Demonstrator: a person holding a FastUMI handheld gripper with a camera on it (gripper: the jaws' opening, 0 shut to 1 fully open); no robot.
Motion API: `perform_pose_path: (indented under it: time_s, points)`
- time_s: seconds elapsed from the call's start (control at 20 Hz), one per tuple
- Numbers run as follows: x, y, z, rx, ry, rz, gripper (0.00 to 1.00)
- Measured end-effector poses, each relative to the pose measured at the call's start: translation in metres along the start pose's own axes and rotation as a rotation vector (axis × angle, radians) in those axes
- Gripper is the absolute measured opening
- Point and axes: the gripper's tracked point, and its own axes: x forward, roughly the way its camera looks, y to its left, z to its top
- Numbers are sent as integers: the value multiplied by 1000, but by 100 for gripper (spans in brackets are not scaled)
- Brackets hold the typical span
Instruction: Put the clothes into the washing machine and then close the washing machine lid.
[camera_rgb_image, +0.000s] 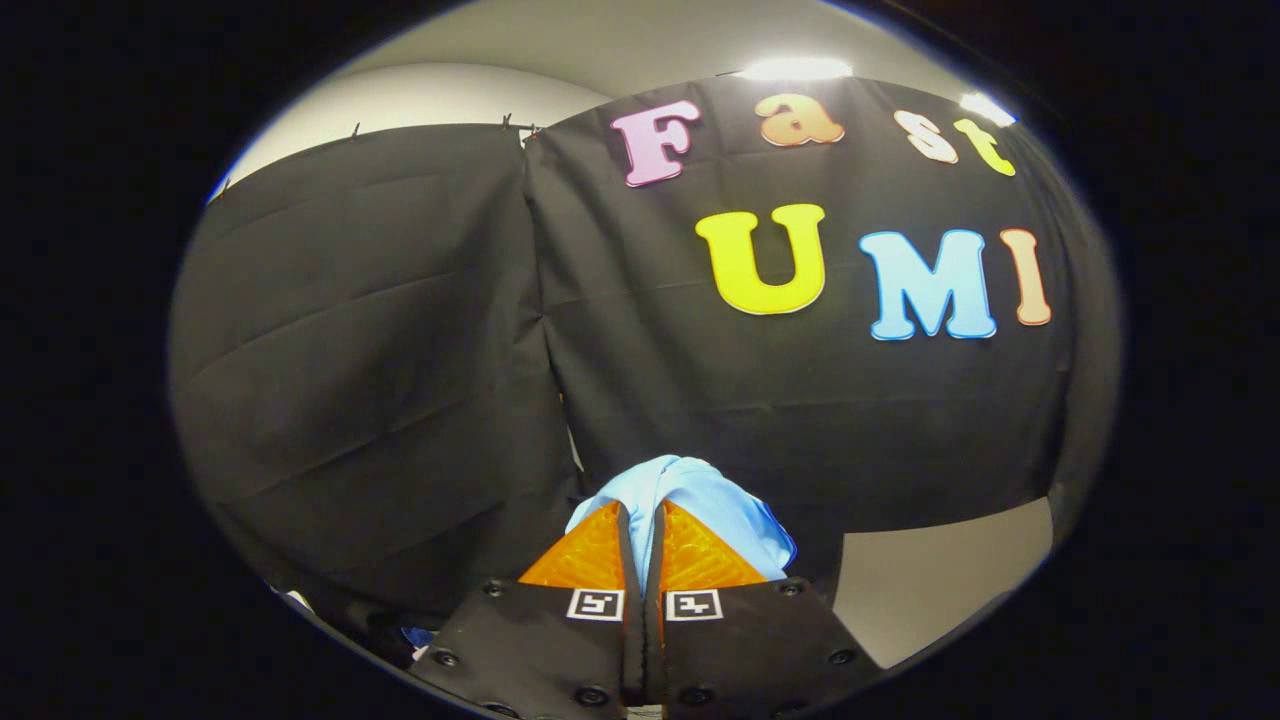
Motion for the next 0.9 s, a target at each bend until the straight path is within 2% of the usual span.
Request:
perform_pose_path:
  time_s: [0.35, 0.9]
  points:
    - [29, 43, -14, -11, 37, 85, 2]
    - [58, 66, -55, -38, 106, 114, 2]
